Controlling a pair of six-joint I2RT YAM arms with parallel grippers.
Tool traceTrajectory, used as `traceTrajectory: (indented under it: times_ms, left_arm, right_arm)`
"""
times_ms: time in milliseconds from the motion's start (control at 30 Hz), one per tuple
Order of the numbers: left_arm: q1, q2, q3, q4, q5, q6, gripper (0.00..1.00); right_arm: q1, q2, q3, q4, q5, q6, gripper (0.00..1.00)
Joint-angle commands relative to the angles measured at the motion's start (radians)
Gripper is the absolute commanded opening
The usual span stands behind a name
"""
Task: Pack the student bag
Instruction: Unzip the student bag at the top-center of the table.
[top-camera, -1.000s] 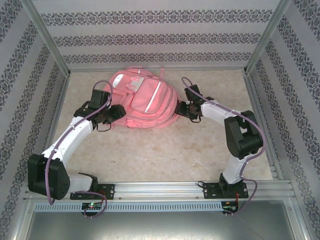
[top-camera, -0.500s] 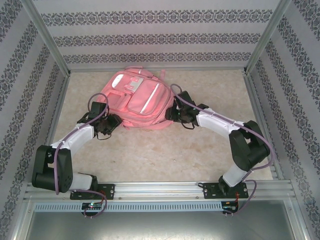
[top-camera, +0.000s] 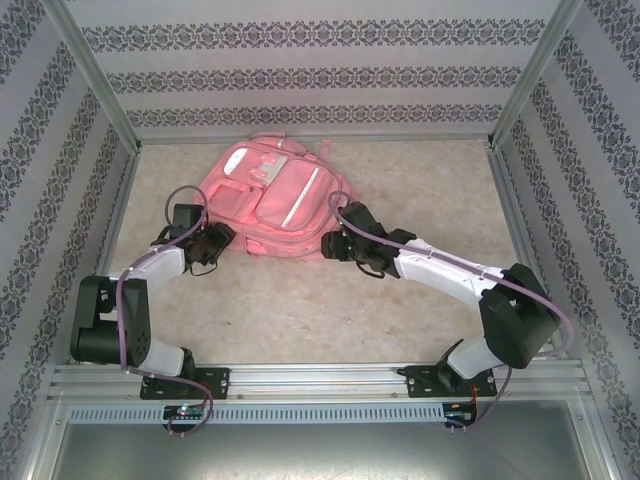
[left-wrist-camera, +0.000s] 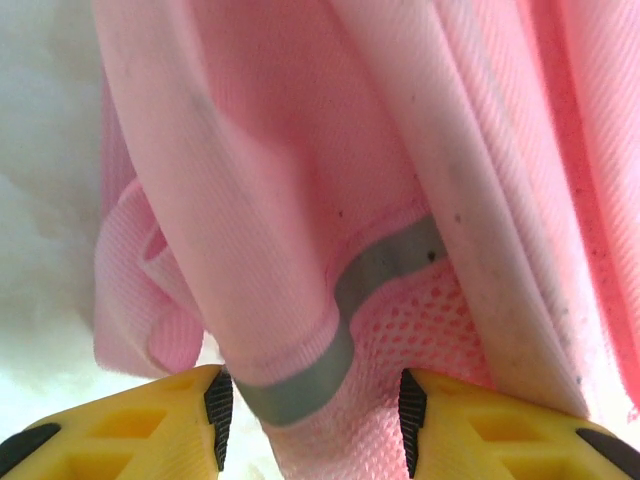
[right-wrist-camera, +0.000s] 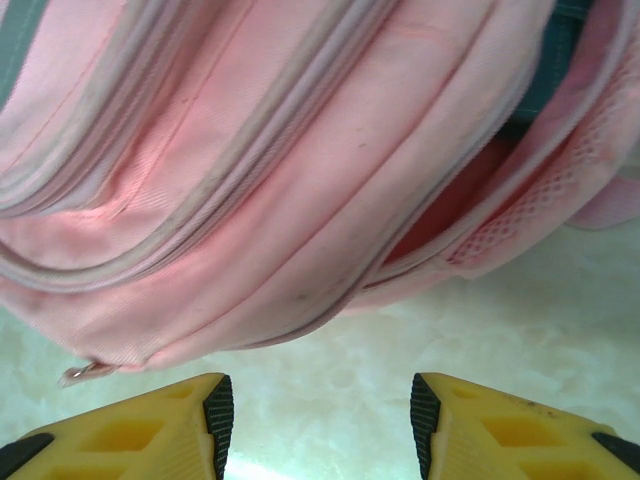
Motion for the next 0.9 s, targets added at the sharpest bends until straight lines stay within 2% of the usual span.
traceTrajectory:
  times_ms: [0, 67, 167, 300, 433, 700, 867]
  left_arm:
    - [0.021, 0.037, 0.004, 0.124, -0.026, 0.002, 0.49]
    - [0.021, 0.078, 0.015, 0.168, 0.001, 0.002, 0.43]
    - [0.021, 0.128, 0.009, 0.248, 0.024, -0.032, 0.26]
    - [0.017, 0.156, 0.000, 0.307, 0.024, -0.083, 0.10]
    - [0.001, 0.151, 0.007, 0.302, 0.003, -0.100, 0.06]
    - [-0.023, 0.164, -0.006, 0.319, 0.005, -0.125, 0.03]
    - [-0.029, 0.151, -0.011, 0.305, 0.007, -0.128, 0.04]
  right_arm:
    - [0.045, -0.030, -0.009, 0.046, 0.036, -0.044, 0.53]
    - [0.092, -0.031, -0.009, 0.094, 0.054, -0.090, 0.53]
    - [0.168, -0.005, -0.004, 0.150, 0.123, -0.183, 0.53]
    - [0.207, 0.089, 0.069, 0.113, 0.072, -0.248, 0.54]
    - [0.254, 0.204, 0.172, 0.072, 0.034, -0.311, 0.53]
    - [0.321, 0.457, 0.363, 0.049, 0.182, -0.419, 0.42]
    - [0.321, 0.586, 0.470, 0.059, 0.248, -0.429, 0.42]
